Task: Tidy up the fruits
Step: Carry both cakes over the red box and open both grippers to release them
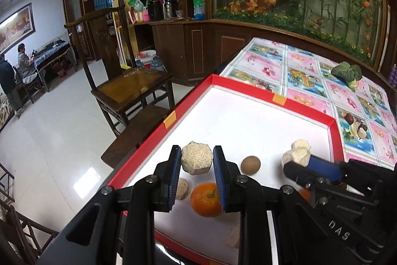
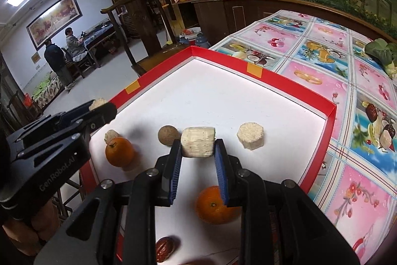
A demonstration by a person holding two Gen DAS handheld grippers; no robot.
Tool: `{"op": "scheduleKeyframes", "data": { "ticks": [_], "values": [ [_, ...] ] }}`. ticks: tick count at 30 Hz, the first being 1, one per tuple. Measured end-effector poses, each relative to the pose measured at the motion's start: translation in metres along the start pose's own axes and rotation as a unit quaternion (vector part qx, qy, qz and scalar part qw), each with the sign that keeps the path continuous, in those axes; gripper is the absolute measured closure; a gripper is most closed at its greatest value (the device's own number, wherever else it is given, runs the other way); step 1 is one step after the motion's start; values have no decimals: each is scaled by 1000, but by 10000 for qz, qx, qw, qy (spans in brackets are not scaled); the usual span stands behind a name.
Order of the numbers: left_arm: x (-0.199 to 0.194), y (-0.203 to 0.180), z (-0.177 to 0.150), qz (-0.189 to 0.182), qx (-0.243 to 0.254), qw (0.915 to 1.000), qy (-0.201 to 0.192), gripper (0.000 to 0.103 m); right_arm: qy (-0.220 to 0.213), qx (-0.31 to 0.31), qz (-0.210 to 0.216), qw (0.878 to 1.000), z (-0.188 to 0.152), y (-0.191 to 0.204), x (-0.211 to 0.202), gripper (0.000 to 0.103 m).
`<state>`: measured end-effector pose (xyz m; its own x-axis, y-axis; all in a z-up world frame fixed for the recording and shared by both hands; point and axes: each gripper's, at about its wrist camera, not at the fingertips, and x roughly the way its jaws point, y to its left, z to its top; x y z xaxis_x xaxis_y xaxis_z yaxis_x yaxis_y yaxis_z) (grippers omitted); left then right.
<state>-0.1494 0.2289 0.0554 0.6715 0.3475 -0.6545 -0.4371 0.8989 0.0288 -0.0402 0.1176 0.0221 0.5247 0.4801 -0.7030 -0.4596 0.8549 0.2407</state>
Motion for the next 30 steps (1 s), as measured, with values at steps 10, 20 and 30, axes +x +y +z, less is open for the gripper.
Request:
{"op": "scheduleKeyframes", "data": {
  "ticks": [10, 20, 30],
  "values": [
    [2, -9, -9, -82, 170, 9997, 159, 78, 80, 312, -210, 9993, 2, -15, 4, 74],
    [4, -21, -15, -78, 429, 9987, 245, 78, 368, 360, -314, 9982, 1, -21, 15, 74],
    [4, -24, -16, -10, 444, 9986, 274, 66, 561, 509, -186, 9969, 2, -25, 15, 72]
  ]
}}
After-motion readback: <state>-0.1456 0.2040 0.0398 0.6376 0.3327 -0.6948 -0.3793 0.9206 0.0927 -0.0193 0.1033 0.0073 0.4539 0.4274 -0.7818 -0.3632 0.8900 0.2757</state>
